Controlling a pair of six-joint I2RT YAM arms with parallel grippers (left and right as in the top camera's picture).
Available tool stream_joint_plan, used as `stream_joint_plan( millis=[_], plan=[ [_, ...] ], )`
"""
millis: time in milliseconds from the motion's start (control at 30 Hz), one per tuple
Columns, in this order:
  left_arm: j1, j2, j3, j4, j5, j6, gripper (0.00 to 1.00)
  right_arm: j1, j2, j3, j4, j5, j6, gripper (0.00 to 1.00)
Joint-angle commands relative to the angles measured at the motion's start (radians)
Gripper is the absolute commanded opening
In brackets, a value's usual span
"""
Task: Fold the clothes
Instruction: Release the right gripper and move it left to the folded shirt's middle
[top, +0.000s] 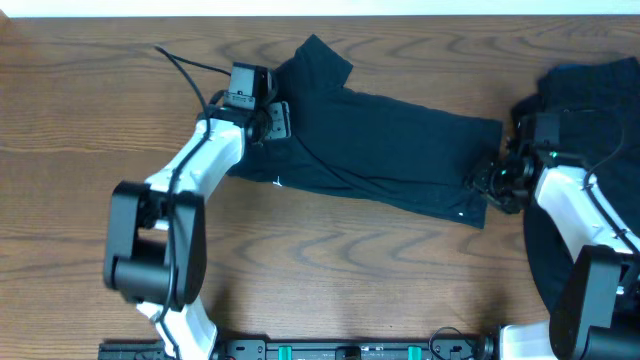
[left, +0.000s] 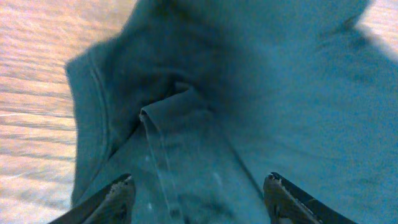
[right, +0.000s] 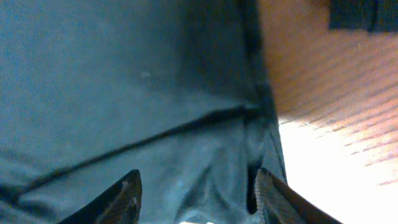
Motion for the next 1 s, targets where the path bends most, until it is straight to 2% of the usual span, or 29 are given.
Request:
stream_joint_plan(
  millis=[0, 133, 167, 333, 500, 667, 967],
  plan=[
    [0.001, -0.161, 0.023, -0.038, 0.011, 0.006, 0.69, -0.005, -0.028, 0.134, -0.073, -0.053, -0.158, 0.6],
    [0.001, -0.262, 0.023, -0.183, 0.011, 0.005, 0.7, 0.021, -0.043, 0.238, -0.237, -0.054, -0.23, 0.59],
    [0.001, -0.274, 0.023, -0.231, 0.011, 0.0, 0.7, 0.041, -0.044, 0.245, -0.267, -0.053, -0.249, 0.56],
    [0.001, -0.261, -0.005, -0.372, 0.011, -0.006, 0.69, 0.161, -0.041, 0.202, -0.314, -0.027, -0.309, 0.52],
    [0.002, -0.203, -0.034, -0.448, 0.007, -0.006, 0.69, 0.274, -0.041, 0.124, -0.259, 0.097, -0.32, 0.47],
    [0.02, -0.121, -0.044, -0.45, 0.0, -0.03, 0.69, 0.346, -0.041, 0.055, -0.141, 0.097, -0.437, 0.41],
    [0.04, -0.003, -0.044, -0.416, 0.001, -0.032, 0.69, 0.434, -0.041, -0.061, 0.07, 0.075, -0.602, 0.45]
  ],
)
